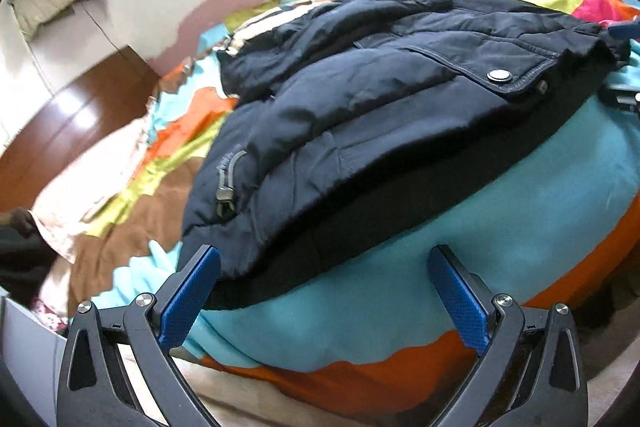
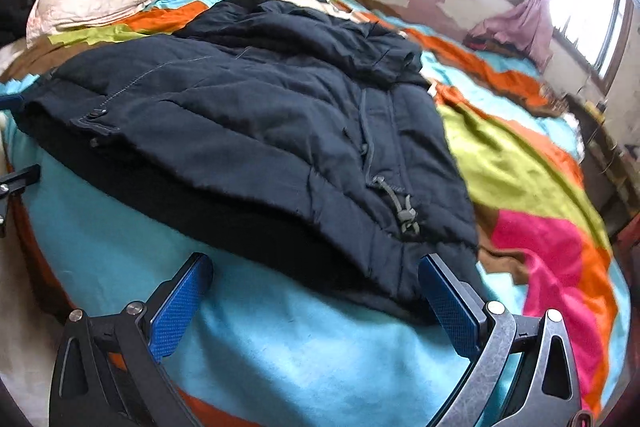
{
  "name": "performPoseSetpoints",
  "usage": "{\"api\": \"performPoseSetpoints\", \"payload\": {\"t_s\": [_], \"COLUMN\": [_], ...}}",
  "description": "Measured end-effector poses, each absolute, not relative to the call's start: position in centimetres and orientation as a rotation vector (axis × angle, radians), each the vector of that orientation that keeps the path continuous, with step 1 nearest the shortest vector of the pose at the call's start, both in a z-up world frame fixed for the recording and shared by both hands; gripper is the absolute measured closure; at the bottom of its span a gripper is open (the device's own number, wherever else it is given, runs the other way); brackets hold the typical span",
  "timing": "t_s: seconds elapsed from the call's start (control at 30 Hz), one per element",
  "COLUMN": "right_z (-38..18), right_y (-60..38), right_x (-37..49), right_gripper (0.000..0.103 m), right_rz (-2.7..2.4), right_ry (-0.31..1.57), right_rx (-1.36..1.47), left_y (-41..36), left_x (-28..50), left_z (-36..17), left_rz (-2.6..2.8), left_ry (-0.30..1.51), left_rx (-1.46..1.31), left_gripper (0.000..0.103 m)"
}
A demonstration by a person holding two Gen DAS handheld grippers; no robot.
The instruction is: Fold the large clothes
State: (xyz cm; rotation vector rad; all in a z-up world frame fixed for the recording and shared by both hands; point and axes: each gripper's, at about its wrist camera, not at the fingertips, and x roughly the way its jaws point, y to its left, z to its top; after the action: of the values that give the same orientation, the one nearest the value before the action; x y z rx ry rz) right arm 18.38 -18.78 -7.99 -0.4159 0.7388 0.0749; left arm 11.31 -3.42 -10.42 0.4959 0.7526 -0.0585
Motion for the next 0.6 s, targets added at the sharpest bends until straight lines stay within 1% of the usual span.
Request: {"api": "performPoseSetpoints", "payload": {"t_s": [0.17, 0.43, 0.5, 0.6], "right_z": [-7.9, -8.0, -7.9, -7.8], "right_y": [-18.8, -20.5, -20.3, -19.7], "right_x": [18.8, 20.1, 20.0, 19.8], "right_gripper": [0.0, 0.0, 0.0, 0.0], "right_rz": [-0.055, -0.123, -0.139, -0.162], "right_ry": [0.629, 0.578, 0.549, 0.504], "right_rx": [-0.508, -0.462, -0.486, -0.533], "left_y": [-1.9, 2.9, 3.2, 2.1], "left_x": [12.4, 15.1, 15.2, 14.6], "left_z": [-10.4, -9.6, -9.3, -8.5], "left_rz": [0.024, 0.128, 0.136, 0.153], "left_ry": [0.745, 0.806, 0.791, 0.72], "left_rx": [0.446, 0.204, 0.186, 0.231], "left_gripper": [0.001, 0.001, 0.001, 0.001]}}
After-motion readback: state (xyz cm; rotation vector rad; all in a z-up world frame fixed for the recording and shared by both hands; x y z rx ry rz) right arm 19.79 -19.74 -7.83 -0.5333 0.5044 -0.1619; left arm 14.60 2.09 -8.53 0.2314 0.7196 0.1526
